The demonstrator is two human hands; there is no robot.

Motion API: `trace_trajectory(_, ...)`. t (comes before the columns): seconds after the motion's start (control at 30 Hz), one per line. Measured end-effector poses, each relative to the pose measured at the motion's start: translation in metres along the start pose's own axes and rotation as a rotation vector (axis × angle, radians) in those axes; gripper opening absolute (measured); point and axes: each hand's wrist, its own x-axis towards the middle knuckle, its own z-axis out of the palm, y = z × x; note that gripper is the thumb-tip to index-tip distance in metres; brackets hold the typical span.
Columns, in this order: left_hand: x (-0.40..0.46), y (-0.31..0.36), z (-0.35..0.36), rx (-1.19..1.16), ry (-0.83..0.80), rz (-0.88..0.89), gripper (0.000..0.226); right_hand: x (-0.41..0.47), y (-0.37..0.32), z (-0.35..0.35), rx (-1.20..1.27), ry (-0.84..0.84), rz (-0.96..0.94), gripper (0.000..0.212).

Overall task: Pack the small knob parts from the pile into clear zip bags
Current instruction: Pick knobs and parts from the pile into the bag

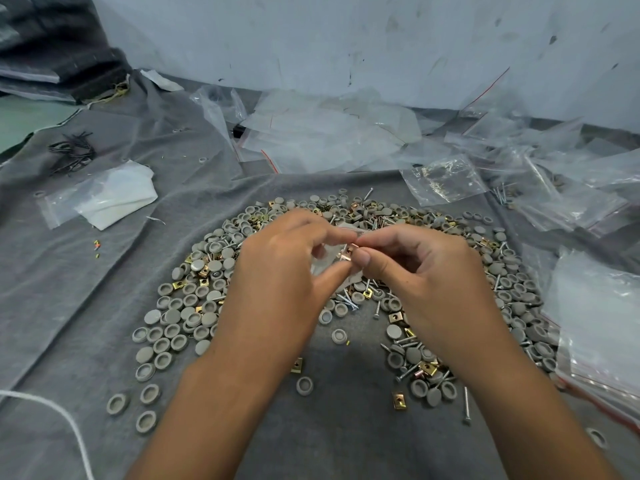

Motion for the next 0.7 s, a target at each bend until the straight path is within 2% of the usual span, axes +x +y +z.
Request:
trace_trajectory(0.2, 0.001, -0.001, -0.003, 0.036, -0.008, -0.054, 0.033, -0.001, 0.002, -0.007, -0.023, 0.059, 0.021, 0.008)
trace_trajectory(0.4, 0.000, 0.001, -0.004, 0.031, -0.024, -0.063, 0.042, -0.002, -0.001, 0.000, -0.052, 0.215, -0.124, 0.004)
trace_trajectory(0.5, 0.001, 0.001, -0.005, 0.014, -0.008, -0.062, 0.044, -0.001, -0.003, 0.003, -0.185, 0.284, -0.283, 0.009)
trace_trajectory(0.6, 0.002, 0.000, -0.006, 0.006, -0.019, -0.058, 0.048, 0.000, -0.001, 0.009, -0.385, 0.247, -0.404, 0.012)
trace_trajectory(0.7, 0.003, -0.001, -0.007, 0.013, -0.031, -0.060, 0.049, 0.000, 0.002, 0.015, -0.406, 0.187, -0.367, 0.017)
